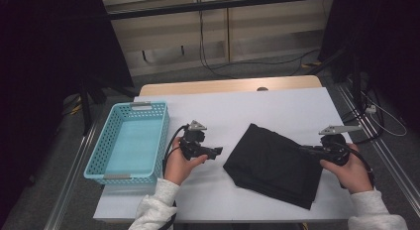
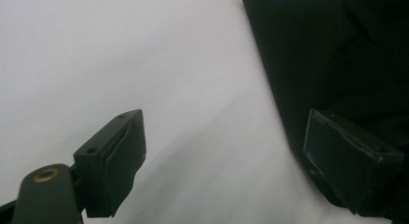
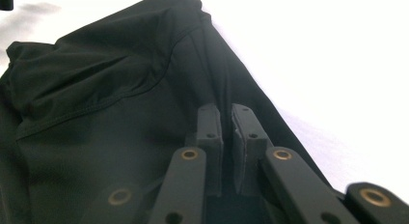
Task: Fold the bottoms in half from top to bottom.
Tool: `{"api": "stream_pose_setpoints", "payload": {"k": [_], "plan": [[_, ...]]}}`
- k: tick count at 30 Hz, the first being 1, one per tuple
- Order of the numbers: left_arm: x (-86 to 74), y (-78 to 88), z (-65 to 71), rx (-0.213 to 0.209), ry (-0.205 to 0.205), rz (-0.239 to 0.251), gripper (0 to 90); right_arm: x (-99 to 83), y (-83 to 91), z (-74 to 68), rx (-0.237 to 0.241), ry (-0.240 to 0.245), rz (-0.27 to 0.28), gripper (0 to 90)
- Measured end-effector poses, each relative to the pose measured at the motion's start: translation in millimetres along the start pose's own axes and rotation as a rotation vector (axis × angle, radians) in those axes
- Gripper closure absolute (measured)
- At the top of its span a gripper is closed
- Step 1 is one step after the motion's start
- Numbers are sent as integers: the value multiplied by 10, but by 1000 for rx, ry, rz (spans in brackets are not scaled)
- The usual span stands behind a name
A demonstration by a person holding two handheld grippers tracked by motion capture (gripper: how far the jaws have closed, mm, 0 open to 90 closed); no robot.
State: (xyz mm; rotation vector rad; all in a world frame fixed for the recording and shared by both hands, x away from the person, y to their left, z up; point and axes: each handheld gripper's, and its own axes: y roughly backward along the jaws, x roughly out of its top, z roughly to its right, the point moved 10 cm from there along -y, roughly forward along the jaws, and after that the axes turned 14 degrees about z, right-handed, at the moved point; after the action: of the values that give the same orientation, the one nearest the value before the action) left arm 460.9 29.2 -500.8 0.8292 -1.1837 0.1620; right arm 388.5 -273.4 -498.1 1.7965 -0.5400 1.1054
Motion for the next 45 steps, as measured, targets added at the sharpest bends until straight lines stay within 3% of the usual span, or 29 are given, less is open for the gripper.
{"api": "stream_pose_setpoints", "payload": {"k": [45], "plan": [[50, -60, 62, -22, -7, 4, 147, -65, 186, 137, -33, -25, 5, 831]]}}
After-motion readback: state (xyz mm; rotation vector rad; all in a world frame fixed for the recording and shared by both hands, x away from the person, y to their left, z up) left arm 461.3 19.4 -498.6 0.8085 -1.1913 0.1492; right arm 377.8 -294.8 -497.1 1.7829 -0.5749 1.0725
